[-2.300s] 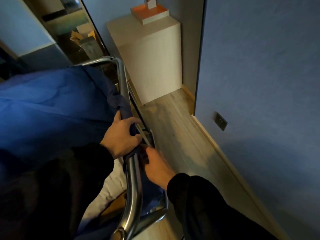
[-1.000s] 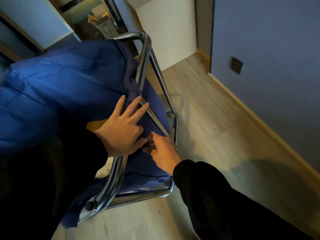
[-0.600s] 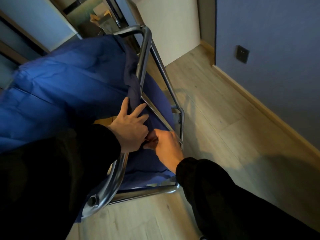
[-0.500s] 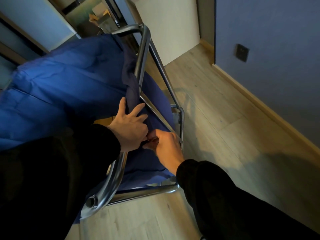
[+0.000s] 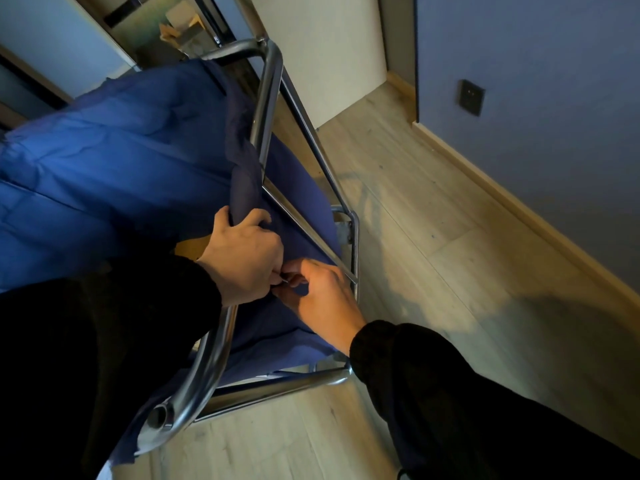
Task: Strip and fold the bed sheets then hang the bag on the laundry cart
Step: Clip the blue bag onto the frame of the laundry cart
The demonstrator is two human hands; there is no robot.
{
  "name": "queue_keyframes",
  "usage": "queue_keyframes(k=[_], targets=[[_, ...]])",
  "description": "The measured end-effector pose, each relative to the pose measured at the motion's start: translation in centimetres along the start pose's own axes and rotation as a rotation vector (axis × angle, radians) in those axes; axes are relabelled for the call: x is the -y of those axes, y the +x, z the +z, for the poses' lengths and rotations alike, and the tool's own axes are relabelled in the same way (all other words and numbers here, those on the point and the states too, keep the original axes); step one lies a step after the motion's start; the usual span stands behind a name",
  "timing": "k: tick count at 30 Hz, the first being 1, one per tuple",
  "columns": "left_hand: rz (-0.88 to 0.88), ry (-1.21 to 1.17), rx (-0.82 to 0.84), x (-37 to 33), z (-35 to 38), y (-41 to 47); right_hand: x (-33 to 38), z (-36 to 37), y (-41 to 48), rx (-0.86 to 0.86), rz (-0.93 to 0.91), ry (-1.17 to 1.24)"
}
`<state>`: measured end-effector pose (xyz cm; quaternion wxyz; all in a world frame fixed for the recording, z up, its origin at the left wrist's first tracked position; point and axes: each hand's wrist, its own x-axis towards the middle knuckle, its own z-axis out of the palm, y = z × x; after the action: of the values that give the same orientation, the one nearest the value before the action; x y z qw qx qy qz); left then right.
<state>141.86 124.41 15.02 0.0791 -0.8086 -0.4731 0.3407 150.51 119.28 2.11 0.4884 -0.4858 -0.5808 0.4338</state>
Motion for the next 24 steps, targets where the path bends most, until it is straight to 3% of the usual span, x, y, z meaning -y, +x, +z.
queue_keyframes(k=[10,24], targets=[[-0.019,0.007,-0.105,-0.6,0.1,0.0,-0.4,-0.4,-0.1,0.07,0.009,-0.033],[0.044,0.01,-0.151,-0.1,0.6,-0.2,-1.4,0.0,0.0,-0.011,-0.151,-0.114]])
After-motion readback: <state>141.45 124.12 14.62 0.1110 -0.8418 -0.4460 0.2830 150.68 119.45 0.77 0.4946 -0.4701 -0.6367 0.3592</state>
